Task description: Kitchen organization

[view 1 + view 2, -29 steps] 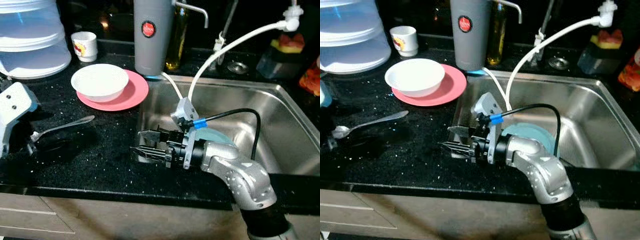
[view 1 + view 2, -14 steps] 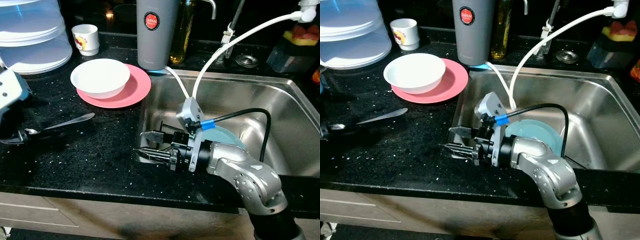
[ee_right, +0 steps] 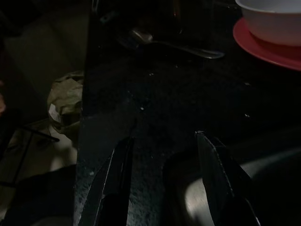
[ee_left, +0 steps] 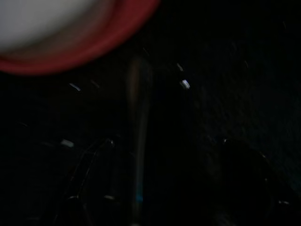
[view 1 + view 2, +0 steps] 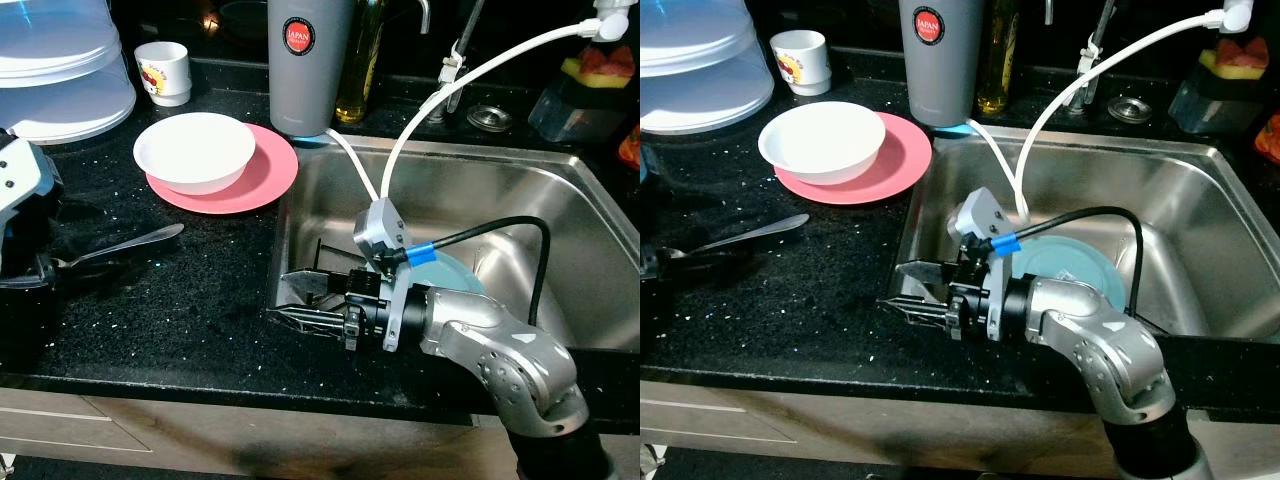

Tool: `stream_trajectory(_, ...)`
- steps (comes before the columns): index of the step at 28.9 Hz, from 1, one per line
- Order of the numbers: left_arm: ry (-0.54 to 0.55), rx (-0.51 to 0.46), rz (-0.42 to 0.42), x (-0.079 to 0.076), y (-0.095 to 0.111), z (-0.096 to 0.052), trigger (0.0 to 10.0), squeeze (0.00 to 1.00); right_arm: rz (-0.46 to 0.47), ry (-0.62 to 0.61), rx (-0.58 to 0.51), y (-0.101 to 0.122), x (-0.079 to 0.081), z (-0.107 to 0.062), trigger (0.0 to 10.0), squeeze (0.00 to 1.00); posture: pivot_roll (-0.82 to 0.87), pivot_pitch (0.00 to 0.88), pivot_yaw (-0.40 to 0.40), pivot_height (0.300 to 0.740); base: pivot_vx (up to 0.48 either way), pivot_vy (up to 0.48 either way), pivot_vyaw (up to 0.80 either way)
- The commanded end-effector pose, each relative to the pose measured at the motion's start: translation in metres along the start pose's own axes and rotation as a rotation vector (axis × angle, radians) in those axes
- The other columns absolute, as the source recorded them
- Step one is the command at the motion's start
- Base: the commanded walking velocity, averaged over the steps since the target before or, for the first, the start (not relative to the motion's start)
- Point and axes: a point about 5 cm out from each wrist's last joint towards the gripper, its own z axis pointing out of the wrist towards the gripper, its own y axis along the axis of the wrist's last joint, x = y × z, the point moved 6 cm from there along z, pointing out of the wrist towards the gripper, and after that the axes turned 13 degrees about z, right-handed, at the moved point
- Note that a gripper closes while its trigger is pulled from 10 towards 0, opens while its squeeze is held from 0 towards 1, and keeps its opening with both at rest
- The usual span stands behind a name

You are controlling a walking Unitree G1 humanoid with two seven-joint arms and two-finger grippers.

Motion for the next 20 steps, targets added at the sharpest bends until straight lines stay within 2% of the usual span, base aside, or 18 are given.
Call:
stream_trajectory(1, -0.086, 0.071, -0.046, -0.012, -0.016, 0.000, 10.0, 0.00, -0.006, -0.006, 0.012, 0.000, 0.002, -0.003, 10.0, 0.00, 0.08, 0.119, -0.074, 0.740, 0.000, 0.000, 0.00)
stream_trajectory(5, -0.149, 0.114, -0.063, -0.019, -0.027, -0.002, 10.0, 0.00, -0.013, -0.016, 0.012, 0.003, 0.001, -0.004, 10.0, 0.00, 0.08, 0.119, -0.071, 0.740, 0.000, 0.000, 0.00)
stream_trajectory(12, -0.150, 0.136, -0.070, -0.012, -0.032, -0.002, 10.0, 0.00, -0.025, -0.029, 0.014, 0.007, 0.000, -0.006, 10.0, 0.00, 0.07, 0.120, -0.065, 0.740, 0.000, 0.000, 0.00)
stream_trajectory(13, -0.153, 0.144, -0.068, -0.011, -0.033, -0.003, 3.9, 0.00, -0.030, -0.039, 0.016, 0.008, -0.002, -0.007, 10.0, 0.00, 0.07, 0.120, -0.062, 0.740, 0.000, 0.000, 0.00)
stream_trajectory(14, -0.153, 0.144, -0.068, -0.011, -0.033, -0.003, 3.9, 0.00, -0.030, -0.039, 0.016, 0.008, -0.002, -0.007, 10.0, 0.00, 0.07, 0.120, -0.062, 0.740, 0.000, 0.000, 0.00)
stream_trajectory(15, -0.185, 0.153, -0.076, -0.014, -0.034, -0.004, 0.0, 0.00, -0.035, -0.049, 0.018, 0.009, -0.003, -0.007, 10.0, 0.00, 0.07, 0.119, -0.060, 0.740, 0.000, 0.000, 0.00)
stream_trajectory(20, -0.267, 0.164, -0.119, -0.027, -0.039, -0.007, 0.0, 0.00, -0.046, -0.073, 0.019, 0.011, -0.008, -0.008, 10.0, 0.00, 0.07, 0.115, -0.058, 0.740, 0.000, 0.000, 0.00)
